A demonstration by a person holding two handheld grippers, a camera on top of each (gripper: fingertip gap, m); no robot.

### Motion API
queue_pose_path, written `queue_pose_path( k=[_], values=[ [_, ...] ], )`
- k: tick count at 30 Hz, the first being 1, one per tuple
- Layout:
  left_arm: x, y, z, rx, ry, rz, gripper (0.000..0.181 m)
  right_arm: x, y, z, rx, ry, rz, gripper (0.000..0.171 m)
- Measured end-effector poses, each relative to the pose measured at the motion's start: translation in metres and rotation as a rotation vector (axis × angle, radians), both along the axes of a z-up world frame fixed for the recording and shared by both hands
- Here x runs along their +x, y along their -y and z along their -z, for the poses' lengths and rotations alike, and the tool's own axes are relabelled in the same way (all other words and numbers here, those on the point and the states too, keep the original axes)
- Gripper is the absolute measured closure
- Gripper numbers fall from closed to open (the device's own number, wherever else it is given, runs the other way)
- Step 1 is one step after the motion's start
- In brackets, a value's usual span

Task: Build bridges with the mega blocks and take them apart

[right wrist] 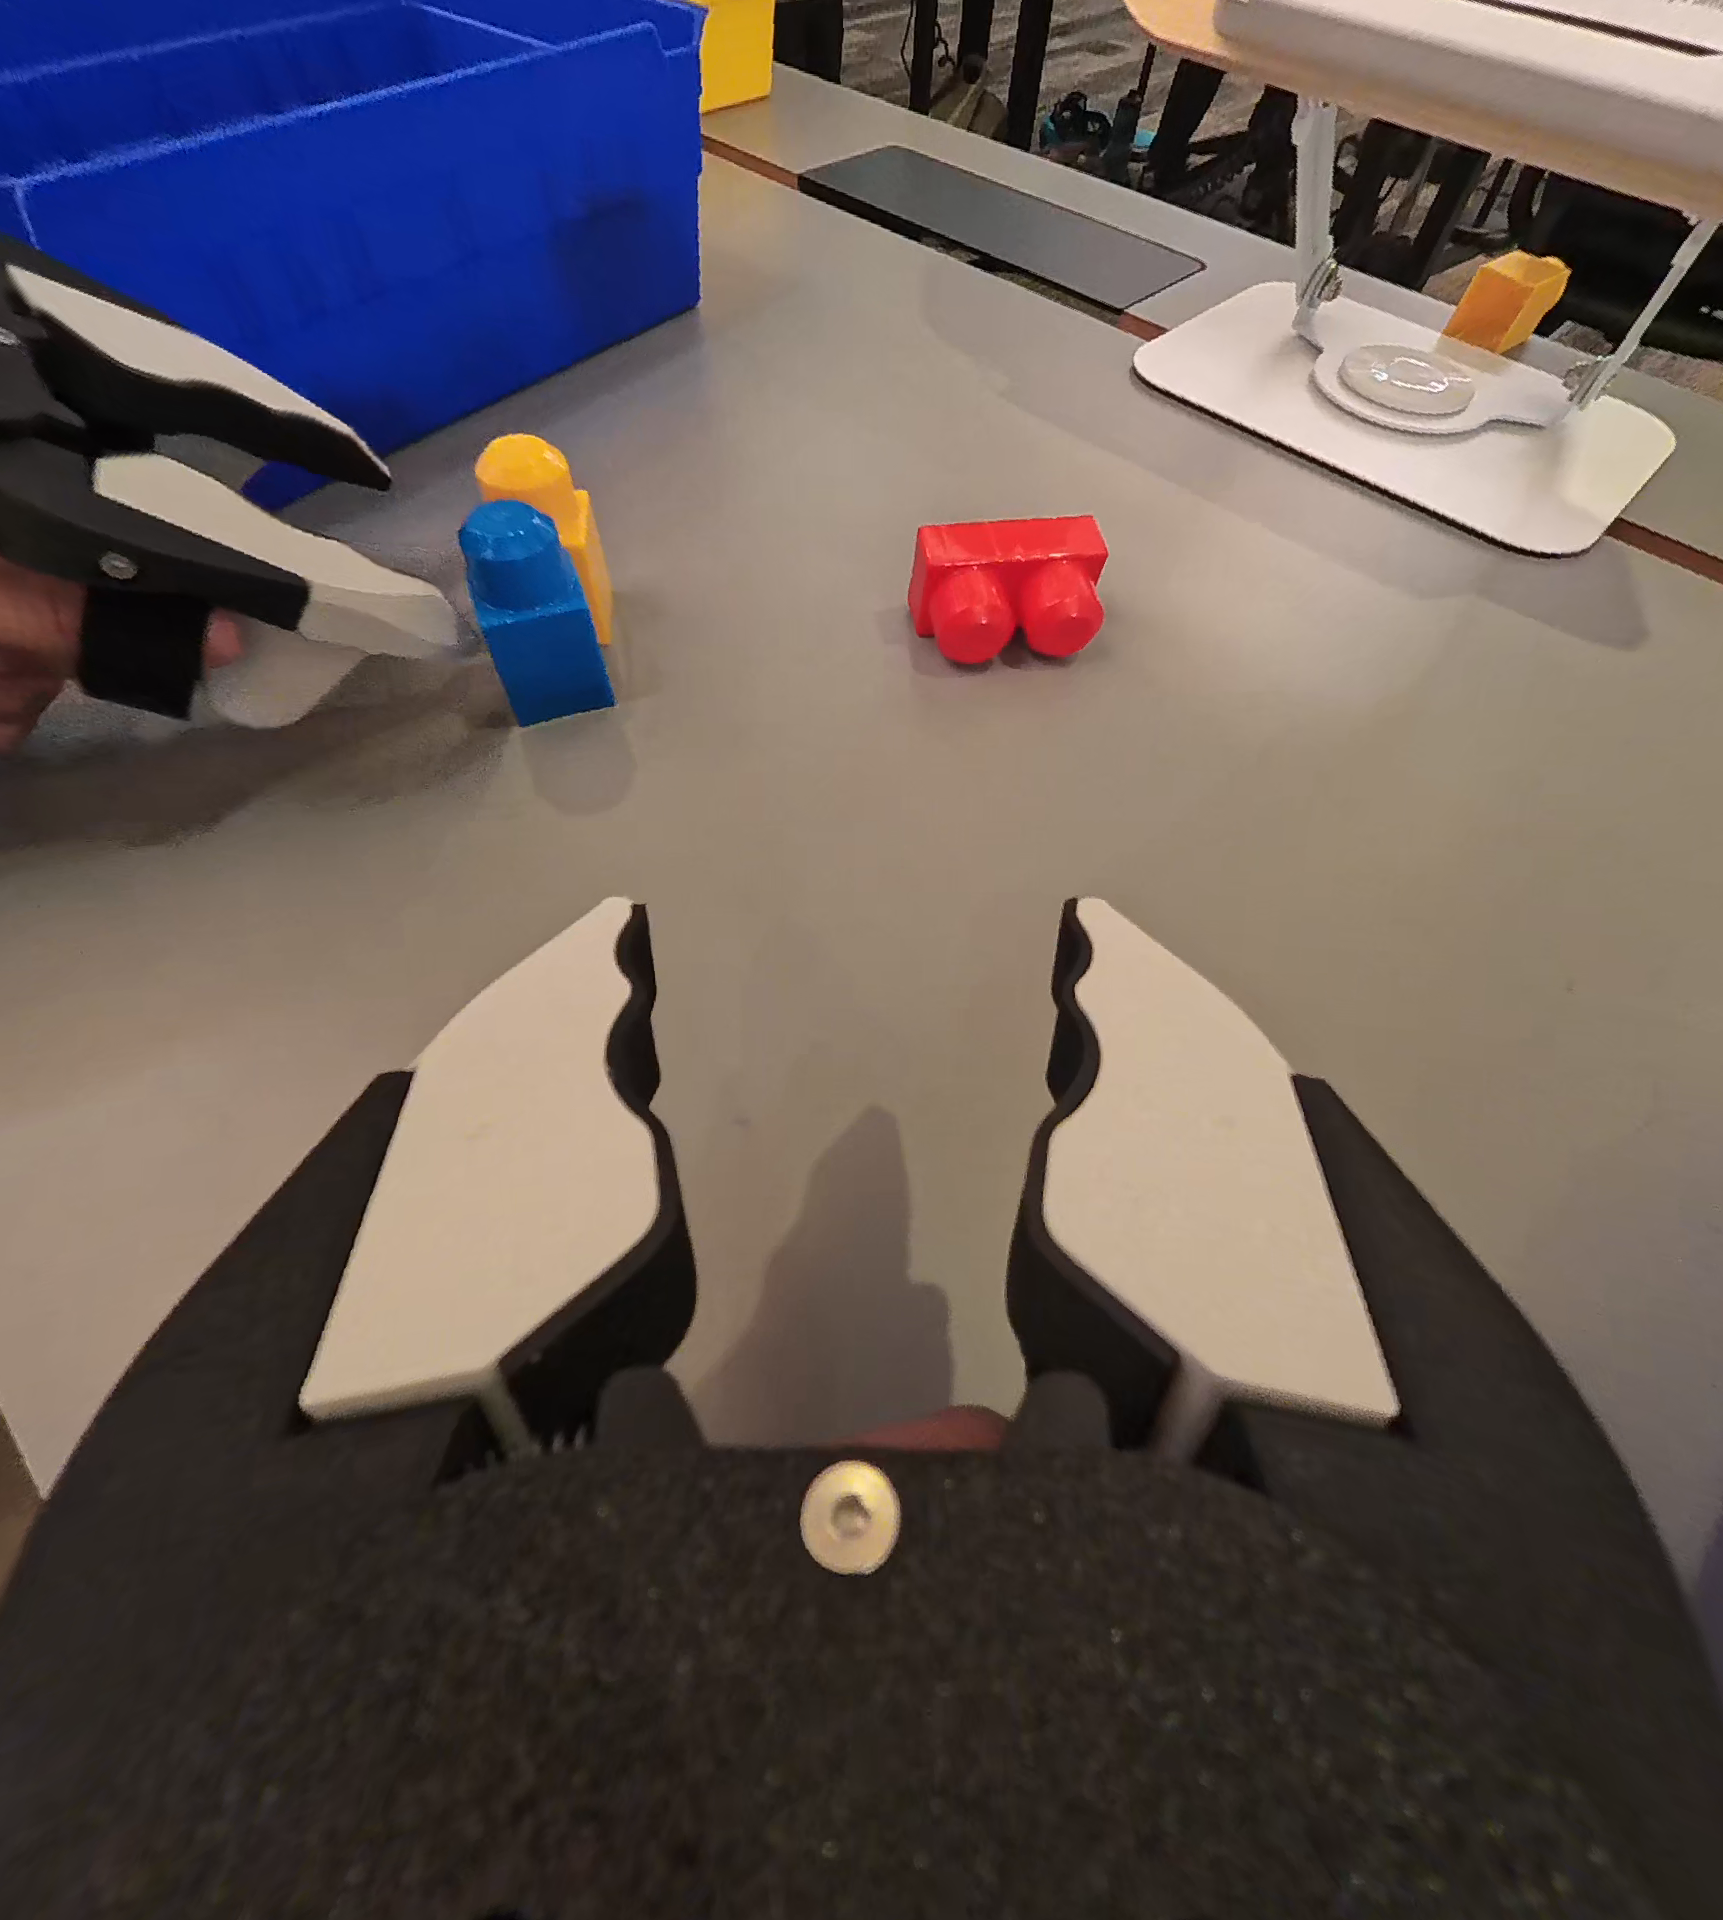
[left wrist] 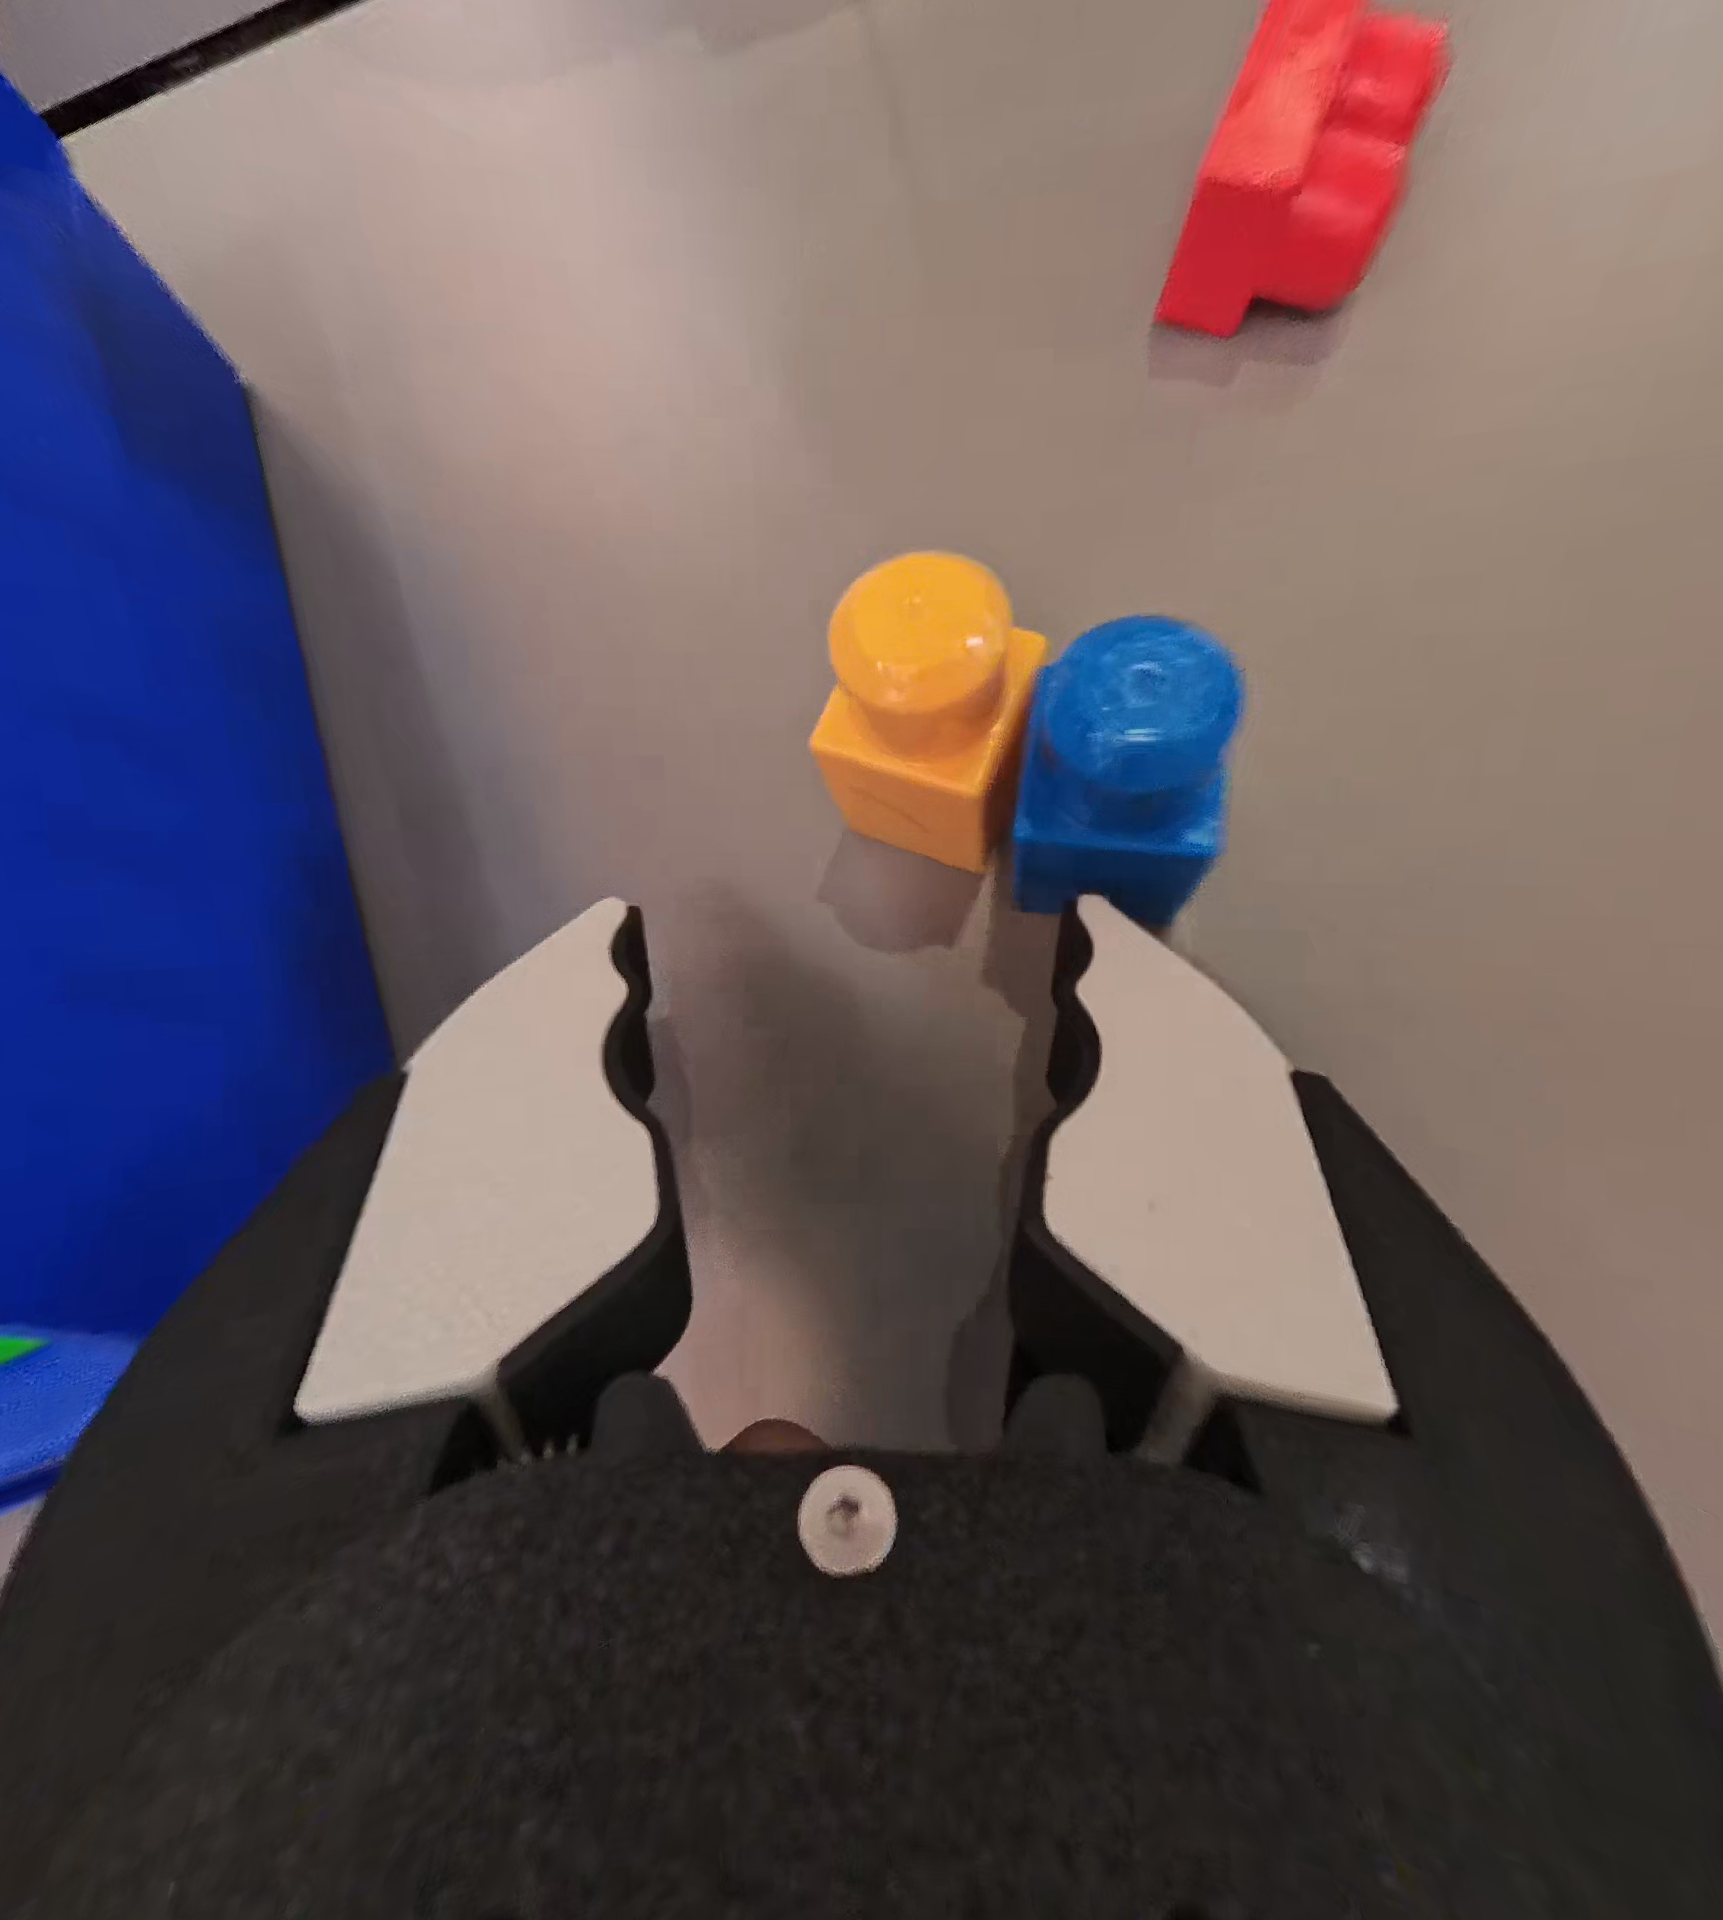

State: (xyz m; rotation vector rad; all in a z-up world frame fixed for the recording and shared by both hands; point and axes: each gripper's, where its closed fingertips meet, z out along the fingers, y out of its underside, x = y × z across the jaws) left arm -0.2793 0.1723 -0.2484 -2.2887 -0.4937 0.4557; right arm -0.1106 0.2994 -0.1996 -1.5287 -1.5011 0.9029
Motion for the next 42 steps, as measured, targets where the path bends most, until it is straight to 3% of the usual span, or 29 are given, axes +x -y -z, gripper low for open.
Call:
queue_pose_path(
  k=[4, 13, 42],
  values=[
    [0.034, -0.010, -0.008, 0.111, 0.144, 0.080, 0.102, 0.000, 0.001, -0.001, 0.007, 0.001, -0.003, 0.097],
    [0.014, -0.014, 0.014, -0.038, 0.070, 0.014, 0.098, 0.003, 0.000, -0.005, 0.012, -0.006, 0.001, 0.098],
    [0.008, -0.024, 0.009, -0.024, 0.081, 0.032, 0.101, 0.003, 0.000, -0.001, 0.005, 0.016, -0.007, 0.100]
  ],
)
